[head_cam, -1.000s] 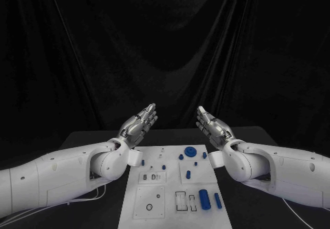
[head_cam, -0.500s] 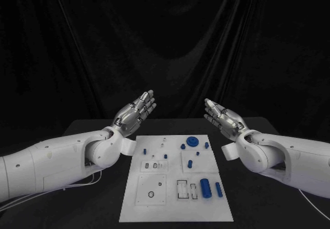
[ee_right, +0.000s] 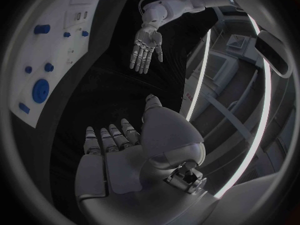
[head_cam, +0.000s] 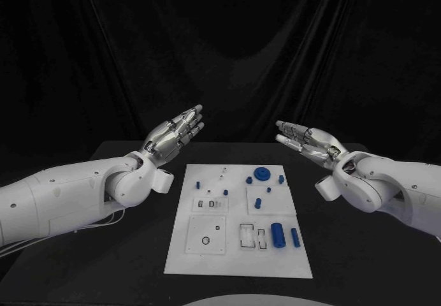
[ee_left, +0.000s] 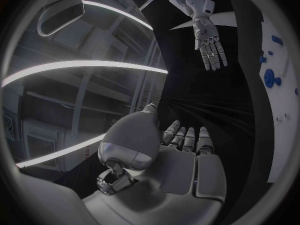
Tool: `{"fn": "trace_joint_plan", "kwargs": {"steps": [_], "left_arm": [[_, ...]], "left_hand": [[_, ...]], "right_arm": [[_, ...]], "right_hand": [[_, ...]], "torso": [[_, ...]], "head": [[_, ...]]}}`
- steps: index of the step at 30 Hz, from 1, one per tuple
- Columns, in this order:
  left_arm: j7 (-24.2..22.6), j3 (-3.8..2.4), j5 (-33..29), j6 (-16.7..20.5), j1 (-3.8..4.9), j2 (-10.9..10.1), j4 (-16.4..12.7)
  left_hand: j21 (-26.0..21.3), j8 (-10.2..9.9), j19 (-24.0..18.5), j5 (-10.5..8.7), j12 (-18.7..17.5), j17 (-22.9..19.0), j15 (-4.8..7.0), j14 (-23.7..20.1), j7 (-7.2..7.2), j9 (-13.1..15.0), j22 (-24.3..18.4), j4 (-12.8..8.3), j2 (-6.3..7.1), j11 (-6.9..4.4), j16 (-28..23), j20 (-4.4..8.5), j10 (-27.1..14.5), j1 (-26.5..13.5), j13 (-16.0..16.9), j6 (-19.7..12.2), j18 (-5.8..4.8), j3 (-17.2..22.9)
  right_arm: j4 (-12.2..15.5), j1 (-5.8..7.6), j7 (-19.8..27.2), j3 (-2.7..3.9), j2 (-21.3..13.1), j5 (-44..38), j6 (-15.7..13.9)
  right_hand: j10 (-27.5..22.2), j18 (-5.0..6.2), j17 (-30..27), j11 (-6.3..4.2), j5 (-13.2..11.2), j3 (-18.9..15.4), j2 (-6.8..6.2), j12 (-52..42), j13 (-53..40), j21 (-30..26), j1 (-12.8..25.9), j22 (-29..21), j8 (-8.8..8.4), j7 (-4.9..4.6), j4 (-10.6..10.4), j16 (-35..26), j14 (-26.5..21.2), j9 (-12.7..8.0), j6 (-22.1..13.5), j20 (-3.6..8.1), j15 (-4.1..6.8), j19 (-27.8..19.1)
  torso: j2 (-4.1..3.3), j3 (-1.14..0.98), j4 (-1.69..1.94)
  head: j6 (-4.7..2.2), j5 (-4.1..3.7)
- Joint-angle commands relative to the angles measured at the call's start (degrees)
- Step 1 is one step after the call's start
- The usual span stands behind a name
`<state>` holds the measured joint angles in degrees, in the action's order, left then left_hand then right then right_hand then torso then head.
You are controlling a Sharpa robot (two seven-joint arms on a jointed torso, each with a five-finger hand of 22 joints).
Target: Assemble the parts on the task board
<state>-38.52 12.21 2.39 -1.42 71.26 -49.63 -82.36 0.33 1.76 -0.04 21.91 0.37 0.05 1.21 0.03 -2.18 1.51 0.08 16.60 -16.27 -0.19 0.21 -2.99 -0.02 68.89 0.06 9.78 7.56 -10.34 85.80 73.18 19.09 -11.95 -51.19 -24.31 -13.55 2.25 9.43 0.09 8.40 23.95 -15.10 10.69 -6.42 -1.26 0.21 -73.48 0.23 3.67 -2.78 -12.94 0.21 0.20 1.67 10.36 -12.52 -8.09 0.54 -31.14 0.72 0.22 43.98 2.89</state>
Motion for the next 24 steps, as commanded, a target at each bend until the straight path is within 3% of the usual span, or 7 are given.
{"fn": "trace_joint_plan", "kwargs": {"steps": [1, 5, 8, 10, 13, 17, 24], "left_arm": [[-4.5, -0.06, 4.9, 0.7, 0.05, -0.4, 0.0], [-4.1, -0.06, 5.9, 0.6, 0.07, -0.7, 0.1], [-4.0, -0.06, 6.2, 0.3, 0.08, -0.7, 0.3], [-3.9, -0.06, 6.3, 0.2, 0.09, -0.6, 0.4], [-3.8, -0.06, 6.5, 0.0, 0.09, -0.4, 0.6], [-3.2, -0.06, 6.5, -0.6, 0.11, -0.2, 0.8], [-3.1, -0.06, 6.6, -1.0, 0.19, -1.3, 0.0]], "left_hand": [[-0.3, 0.4, 0.0, 1.4, -0.4, -0.1, -0.51, 0.0, -0.17, 0.1, -0.1, 0.1, 0.05, 0.38, -0.2, -0.43, 0.0, 1.5, -0.1, 0.9, 0.52, -0.4], [-0.3, 0.4, 0.0, 2.43, -0.4, -0.1, -0.61, 0.0, -0.29, 0.1, -0.1, 0.1, 0.04, 0.46, -0.2, -0.57, 0.0, 2.4, -0.1, 1.4, 0.57, -0.4], [-0.3, 0.5, 0.0, 2.66, -0.4, -0.1, -0.67, 0.0, -0.34, 0.1, -0.1, 0.1, 0.01, 0.5, -0.2, -0.65, 0.0, 2.7, -0.1, 1.5, 0.6, -0.4], [-0.3, 0.5, 0.0, 2.79, -0.4, -0.1, -0.71, 0.0, -0.35, 0.1, -0.1, 0.1, 0.0, 0.52, -0.2, -0.72, 0.0, 2.8, -0.1, 1.6, 0.61, -0.4], [-0.3, 0.4, 0.0, 3.02, -0.4, -0.1, -0.81, 0.0, -0.38, 0.1, -0.1, 0.1, -0.04, 0.56, -0.2, -0.89, 0.0, 3.1, -0.1, 1.6, 0.66, -0.3], [-0.3, 0.4, 0.0, 3.46, -0.4, -0.1, -0.92, 0.0, -0.41, 0.1, -0.1, 0.1, -0.06, 0.6, -0.2, -1.15, 0.0, 3.6, -0.1, 1.8, 0.79, -0.3], [-0.3, 0.5, 0.0, 4.27, -0.4, -0.1, -1.02, 0.0, -0.61, 0.2, -0.1, 0.0, -0.09, 0.77, -0.2, -1.49, 0.0, 4.6, -0.1, 2.4, 1.07, -0.1]], "right_arm": [[0.3, 1.47, -9.4, 0.07, 0.0, -20.7, 2.3], [0.2, 3.67, -14.6, 0.07, 0.8, -37.2, 4.2], [-0.2, 5.48, -17.4, 0.07, 2.0, -50.6, 6.0], [-0.5, 6.39, -18.4, 0.07, 2.8, -58.2, 7.0], [-1.1, 7.17, -19.0, 0.07, 4.2, -66.6, 8.0], [-1.9, 7.66, -18.8, 0.07, 5.9, -74.0, 8.4], [-3.6, 7.4, -18.0, 0.07, 8.7, -79.5, 6.9]], "right_hand": [[1.7, -1.03, 0.5, 1.88, 1.4, 1.1, -1.05, -2.1, -0.3, 1.2, -4.6, 0.7, 0.38, -0.17, 3.7, 0.6, 1.7, 0.2, 1.5, -1.23, -1.41, 1.2], [3.0, 0.88, 1.8, 1.37, -4.8, 5.0, -2.22, -2.6, -0.4, 7.6, -7.9, 4.1, 0.83, -1.18, 7.5, 2.1, 7.9, 0.4, 4.5, -2.44, -0.66, 12.4], [9.8, 1.0, 6.8, 0.99, -6.0, 8.6, -3.95, -6.7, -1.2, 14.9, -9.0, 7.2, 1.67, 0.03, 10.1, 9.0, 33.6, 0.9, 9.0, -2.69, -0.43, 30.5], [13.6, 1.08, 8.4, 0.19, -6.1, 10.4, -4.48, -7.3, -1.4, 16.2, -9.2, 7.2, 2.55, -0.12, 11.5, 10.8, 42.7, 1.2, 13.9, -2.12, -0.06, 38.9], [25.0, 1.26, 11.6, -0.53, -7.7, 12.2, -5.25, -10.1, -2.3, 19.5, -9.3, 8.0, 3.23, 0.52, 13.1, 16.7, 57.8, 1.6, 20.5, 0.17, 2.93, 53.7], [34.7, 1.07, 14.8, -1.29, -8.8, 13.0, -6.1, -10.1, -2.8, 21.8, -9.3, 9.4, 4.41, 0.1, 14.0, 19.2, 65.1, 2.3, 28.8, 3.09, 4.94, 60.3], [43.8, 0.87, 23.3, -2.78, -8.8, 14.2, -7.26, -7.4, -2.9, 30.5, -9.5, 15.8, 2.97, -0.42, 15.3, 31.7, 74.6, 2.3, 31.6, 6.36, 7.56, 68.1]], "torso": [[-0.51, 0.1, 0.43], [-0.68, 0.08, 0.54], [-1.02, 0.01, 0.89], [-1.2, 0.0, 1.04], [-1.41, 0.05, 1.1], [-1.76, 0.08, 1.34], [-2.34, 0.12, 1.8]], "head": [[1.0, -0.19], [1.91, -0.24], [2.56, -0.57], [2.67, -0.79], [3.2, -0.94], [4.07, -1.12], [5.31, -1.51]]}}
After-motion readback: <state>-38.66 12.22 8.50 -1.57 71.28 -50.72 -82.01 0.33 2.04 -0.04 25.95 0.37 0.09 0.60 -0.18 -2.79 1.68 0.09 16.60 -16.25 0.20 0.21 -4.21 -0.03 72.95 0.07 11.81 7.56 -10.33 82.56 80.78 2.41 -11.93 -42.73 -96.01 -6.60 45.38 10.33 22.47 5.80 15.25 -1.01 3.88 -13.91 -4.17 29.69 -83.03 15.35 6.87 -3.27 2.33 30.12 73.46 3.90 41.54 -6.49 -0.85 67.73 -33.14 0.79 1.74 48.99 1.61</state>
